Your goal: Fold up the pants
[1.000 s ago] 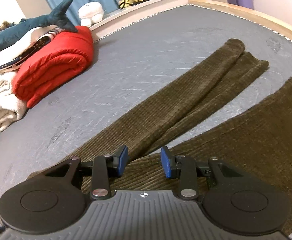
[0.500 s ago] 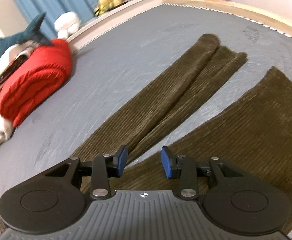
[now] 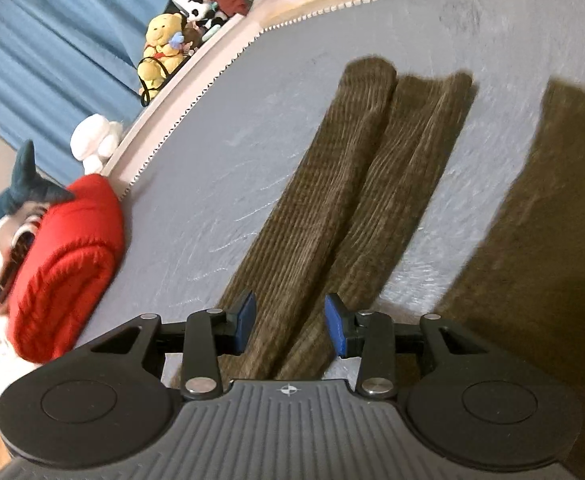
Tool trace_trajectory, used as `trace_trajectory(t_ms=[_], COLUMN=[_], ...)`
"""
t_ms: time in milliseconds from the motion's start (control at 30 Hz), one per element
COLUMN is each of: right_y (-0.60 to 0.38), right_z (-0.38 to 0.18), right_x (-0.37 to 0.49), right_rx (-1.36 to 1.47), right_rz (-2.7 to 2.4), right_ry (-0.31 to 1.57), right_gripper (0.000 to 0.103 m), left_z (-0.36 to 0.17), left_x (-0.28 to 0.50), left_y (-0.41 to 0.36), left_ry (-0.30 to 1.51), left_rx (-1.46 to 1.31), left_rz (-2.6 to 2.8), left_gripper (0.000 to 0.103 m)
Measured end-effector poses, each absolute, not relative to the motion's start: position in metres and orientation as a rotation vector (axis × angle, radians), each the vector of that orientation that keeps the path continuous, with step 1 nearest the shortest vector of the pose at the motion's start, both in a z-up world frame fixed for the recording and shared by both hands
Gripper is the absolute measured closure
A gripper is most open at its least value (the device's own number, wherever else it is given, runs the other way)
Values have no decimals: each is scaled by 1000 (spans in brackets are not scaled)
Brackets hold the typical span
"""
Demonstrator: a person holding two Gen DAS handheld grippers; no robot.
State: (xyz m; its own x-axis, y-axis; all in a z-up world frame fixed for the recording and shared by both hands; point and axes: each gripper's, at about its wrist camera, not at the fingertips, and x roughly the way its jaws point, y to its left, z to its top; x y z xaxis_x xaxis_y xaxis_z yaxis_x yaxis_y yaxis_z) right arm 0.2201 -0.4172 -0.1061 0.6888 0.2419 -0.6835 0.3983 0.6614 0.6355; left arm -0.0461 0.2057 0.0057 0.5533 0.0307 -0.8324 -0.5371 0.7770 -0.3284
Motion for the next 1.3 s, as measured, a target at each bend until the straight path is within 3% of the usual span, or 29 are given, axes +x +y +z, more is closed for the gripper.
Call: trace_trajectory(t_ms=[100,200,433,467,500,633,767,800,867,1300], right_y=[-421,-425,-417,-417,-417,-423,-423,-424,-424,-422], right_z=[-118,-134,-144,-145,-145,-146,-133,-129,-116,-15], right_x=[236,252,271,273,273,272,267,264,258,180], right_rx=[880,887,825,819,815,835,810,805,789,479], right_rz=[-89,-113,-134,-137,-141,-149,-145,-144,-133,-20], right_ry=[815,846,842,840,838,833,808,800,781,747], right_gripper=[62,62,65,70,82,95,95,95,95,96], left_z=[4,1,-9,-10,-11,-16,-12,-11,-7,28], left_x=[-45,-42,-31,-28,-27,-22,-22,-22,-25,-64], left_y=[210,211,216,216,216,216,211,210,207,220], left_ry=[944,974,1001,1001,1002,1009,999,998,980,842], left_rx=[-635,-641,-656,-652,-649,-646,-597,-577,-535,-536], left_rz=[363,350,366,367,370,384,382,379,369,287], left_gripper=[93,81,80,80,80,80,83,90,95,99])
